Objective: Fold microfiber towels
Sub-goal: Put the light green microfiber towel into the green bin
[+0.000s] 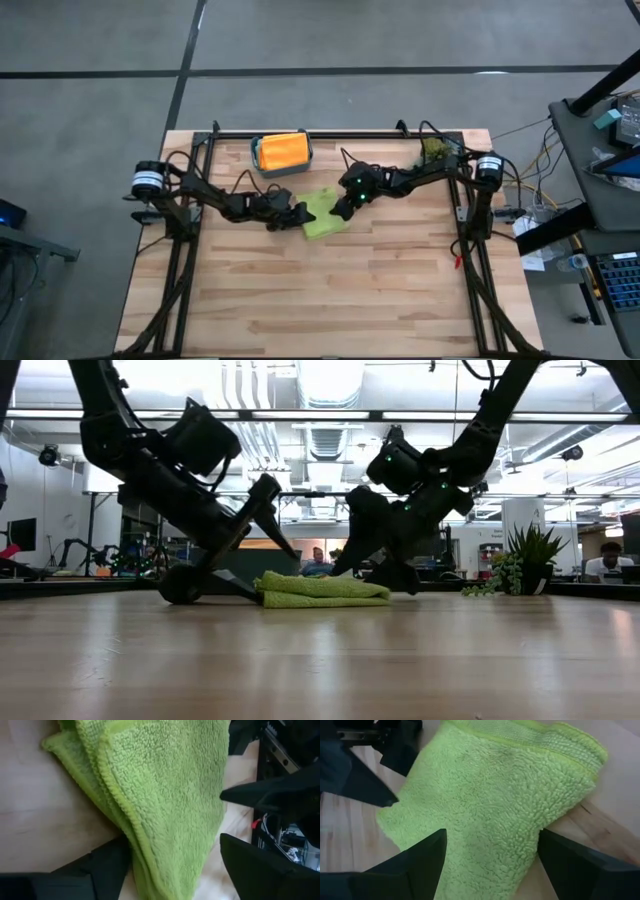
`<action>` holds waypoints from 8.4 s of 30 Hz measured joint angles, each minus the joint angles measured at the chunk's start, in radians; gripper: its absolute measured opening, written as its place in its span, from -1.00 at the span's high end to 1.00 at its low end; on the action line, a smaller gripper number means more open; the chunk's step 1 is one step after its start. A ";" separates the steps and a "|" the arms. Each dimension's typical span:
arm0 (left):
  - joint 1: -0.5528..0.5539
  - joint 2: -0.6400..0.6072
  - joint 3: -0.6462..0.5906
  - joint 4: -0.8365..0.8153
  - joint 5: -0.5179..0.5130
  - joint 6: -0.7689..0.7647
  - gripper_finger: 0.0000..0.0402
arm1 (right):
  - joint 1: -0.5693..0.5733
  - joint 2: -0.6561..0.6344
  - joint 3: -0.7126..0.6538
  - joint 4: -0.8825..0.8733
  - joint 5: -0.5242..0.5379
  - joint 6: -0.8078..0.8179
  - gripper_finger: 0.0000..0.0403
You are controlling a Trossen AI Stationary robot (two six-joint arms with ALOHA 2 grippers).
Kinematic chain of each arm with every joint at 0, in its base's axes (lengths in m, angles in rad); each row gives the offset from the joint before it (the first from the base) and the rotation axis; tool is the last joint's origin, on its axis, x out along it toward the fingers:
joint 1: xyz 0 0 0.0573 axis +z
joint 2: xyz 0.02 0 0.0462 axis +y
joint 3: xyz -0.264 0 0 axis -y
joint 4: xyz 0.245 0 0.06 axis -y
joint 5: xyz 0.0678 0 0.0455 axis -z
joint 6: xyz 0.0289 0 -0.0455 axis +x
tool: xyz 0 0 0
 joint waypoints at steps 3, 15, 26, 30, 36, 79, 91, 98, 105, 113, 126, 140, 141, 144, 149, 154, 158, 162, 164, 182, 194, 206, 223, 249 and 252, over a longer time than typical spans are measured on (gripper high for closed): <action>0.000 0.024 0.009 -0.004 -0.018 0.000 -0.34 | 0.002 0.000 -0.001 0.005 -0.001 0.001 -0.41; -0.002 0.093 0.058 -0.017 -0.049 0.085 0.48 | 0.003 0.002 -0.001 0.035 -0.004 0.027 0.38; 0.003 0.020 0.057 -0.016 -0.114 0.327 0.97 | 0.008 -0.042 -0.001 0.101 0.016 -0.013 0.94; 0.032 -0.053 0.051 -0.038 -0.139 0.394 0.98 | -0.004 -0.083 0.003 0.140 0.022 -0.020 0.94; 0.091 -0.194 0.051 -0.066 -0.170 0.539 0.99 | -0.008 -0.099 0.098 0.133 0.023 -0.068 0.95; 0.546 -0.450 0.052 -0.478 -0.163 0.937 0.93 | -0.171 0.358 0.918 -0.276 0.177 -0.386 0.94; 0.546 -0.456 0.052 -0.518 -0.163 0.922 0.34 | -0.172 0.351 0.918 -0.311 0.214 -0.407 0.67; 0.548 -0.519 0.052 -0.591 -0.164 0.974 0.15 | -0.174 0.336 0.918 -0.336 0.225 -0.406 0.58; 0.552 -0.620 0.052 -0.722 -0.169 0.984 0.14 | -0.193 0.318 0.918 -0.401 0.232 -0.416 0.58; 0.552 -0.757 0.055 -0.721 -0.169 1.089 0.14 | -0.217 0.271 0.917 -0.436 0.231 -0.450 0.64; 0.557 -0.527 0.056 -0.424 -0.154 1.241 0.86 | -0.214 0.339 0.982 -0.289 0.175 -0.466 0.96; 0.564 -0.346 0.054 -0.396 -0.204 1.190 1.00 | -0.215 0.470 1.048 -0.311 0.177 -0.503 0.96; 0.564 -0.340 0.053 -0.396 -0.206 1.185 1.00 | -0.215 0.473 1.048 -0.315 0.177 -0.507 0.96; 0.564 -0.324 0.054 -0.396 -0.206 1.169 1.00 | -0.215 0.480 1.048 -0.317 0.177 -0.510 0.96; 0.564 -0.317 0.054 -0.396 -0.206 1.156 1.00 | -0.217 0.484 1.048 -0.352 0.180 -0.518 0.96; 0.564 -0.339 0.057 -0.405 -0.205 1.156 1.00 | -0.217 0.480 1.047 -0.364 0.206 -0.526 0.96; 0.563 -0.409 0.056 -0.405 -0.185 1.161 1.00 | -0.217 0.452 1.046 -0.390 0.206 -0.529 0.96; 0.563 -0.496 0.053 -0.446 -0.182 1.206 1.00 | -0.212 0.409 1.046 -0.424 0.205 -0.546 0.96; 0.563 -0.530 0.053 -0.486 -0.162 1.216 1.00 | -0.206 0.390 1.046 -0.451 0.204 -0.549 0.96; 0.562 -0.385 0.016 -0.514 -0.080 1.208 1.00 | -0.136 0.383 0.966 -0.534 0.127 -0.577 0.96; 0.562 -0.452 0.032 -0.538 -0.078 1.211 1.00 | -0.145 0.381 0.928 -0.545 0.154 -0.552 0.96; 0.584 -0.622 0.032 -0.456 -0.201 1.400 1.00 | -0.172 0.329 1.014 -0.538 0.180 -0.604 0.96; 0.682 -0.363 0.062 -0.292 -0.208 1.471 1.00 | -0.237 0.473 1.110 -0.372 0.177 -0.586 0.96; 0.682 -0.270 0.053 -0.322 -0.208 1.418 1.00 | -0.239 0.534 1.111 -0.440 0.177 -0.614 0.96; 0.682 -0.270 0.053 -0.325 -0.208 1.418 1.00 | -0.239 0.534 1.111 -0.441 0.177 -0.615 0.96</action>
